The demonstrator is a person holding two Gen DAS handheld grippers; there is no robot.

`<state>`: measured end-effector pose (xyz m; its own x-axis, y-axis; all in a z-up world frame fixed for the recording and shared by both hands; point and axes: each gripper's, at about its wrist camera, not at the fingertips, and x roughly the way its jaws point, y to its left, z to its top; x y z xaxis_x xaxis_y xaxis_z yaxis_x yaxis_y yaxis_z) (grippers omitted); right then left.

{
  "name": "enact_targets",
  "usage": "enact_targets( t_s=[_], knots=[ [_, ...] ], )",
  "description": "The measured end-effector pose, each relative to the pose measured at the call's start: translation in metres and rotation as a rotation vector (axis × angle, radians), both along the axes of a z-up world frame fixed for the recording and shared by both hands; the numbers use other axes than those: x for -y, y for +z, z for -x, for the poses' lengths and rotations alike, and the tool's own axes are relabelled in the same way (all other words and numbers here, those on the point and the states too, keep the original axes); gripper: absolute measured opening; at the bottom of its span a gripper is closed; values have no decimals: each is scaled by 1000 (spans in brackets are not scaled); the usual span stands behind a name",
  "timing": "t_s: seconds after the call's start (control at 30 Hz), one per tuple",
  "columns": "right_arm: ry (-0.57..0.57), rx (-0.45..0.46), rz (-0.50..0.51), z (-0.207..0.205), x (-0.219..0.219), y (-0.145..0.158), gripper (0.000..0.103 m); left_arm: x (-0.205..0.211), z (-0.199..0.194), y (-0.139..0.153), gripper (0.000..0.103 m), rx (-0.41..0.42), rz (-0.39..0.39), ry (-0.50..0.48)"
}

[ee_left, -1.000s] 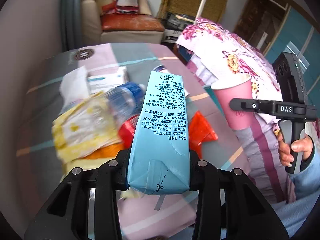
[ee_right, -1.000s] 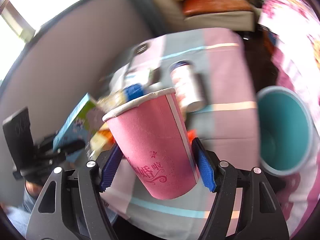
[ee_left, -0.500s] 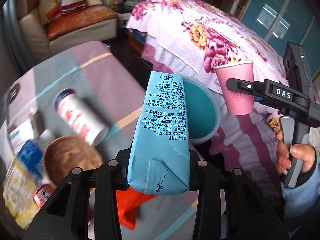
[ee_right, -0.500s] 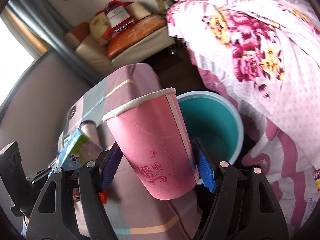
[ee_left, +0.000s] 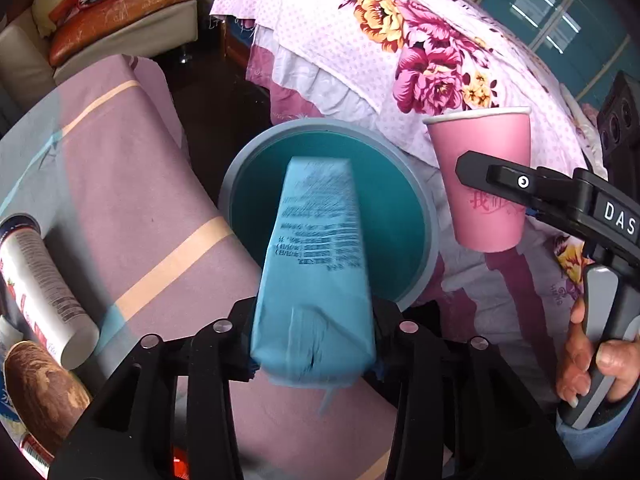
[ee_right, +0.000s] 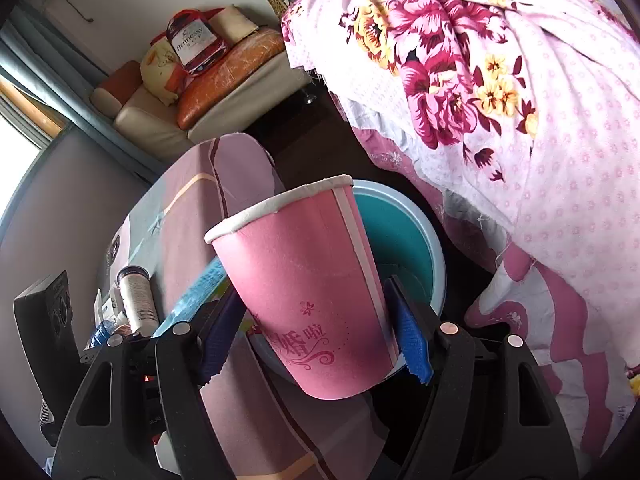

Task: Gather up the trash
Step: 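Carry the milk carton and pink cup with both grippers over the teal bin, then open both grippers to drop the carton and cup into the bin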

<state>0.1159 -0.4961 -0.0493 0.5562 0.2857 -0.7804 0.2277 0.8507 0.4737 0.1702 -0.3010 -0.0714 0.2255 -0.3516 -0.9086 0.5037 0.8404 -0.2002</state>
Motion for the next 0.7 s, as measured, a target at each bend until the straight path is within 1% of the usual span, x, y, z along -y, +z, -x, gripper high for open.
enact_targets(
  t_s=[0.03, 0.1, 0.17, 0.23, 0.37, 0.43, 0.5, 0.7],
  knots=[
    [1, -3, 0, -1, -1, -1, 67, -1, 0, -2, 55, -3, 2, 1],
    [1, -7, -3, -3, -2, -4, 67, -3, 0, -3, 62, 2, -2, 8],
    [0, -10, -5, -4, -3, -6, 67, -6, 0, -1, 64, 10, 2, 11],
    [1, -14, -4, -5, -4, -7, 67, -12, 1, 1, 72, 14, 13, 21],
    [7, -20, 2, -5, -7, -7, 67, -23, 4, 8, 80, 37, 24, 43],
    [7, -24, 7, -5, -9, -7, 67, -28, 7, 13, 86, 49, 34, 54],
    [8, -31, 12, -6, -10, -8, 67, -36, 11, 17, 89, 63, 36, 66],
    [23, -65, 22, -9, -19, -13, 68, -58, 19, 24, 91, 75, 48, 98]
  ],
)
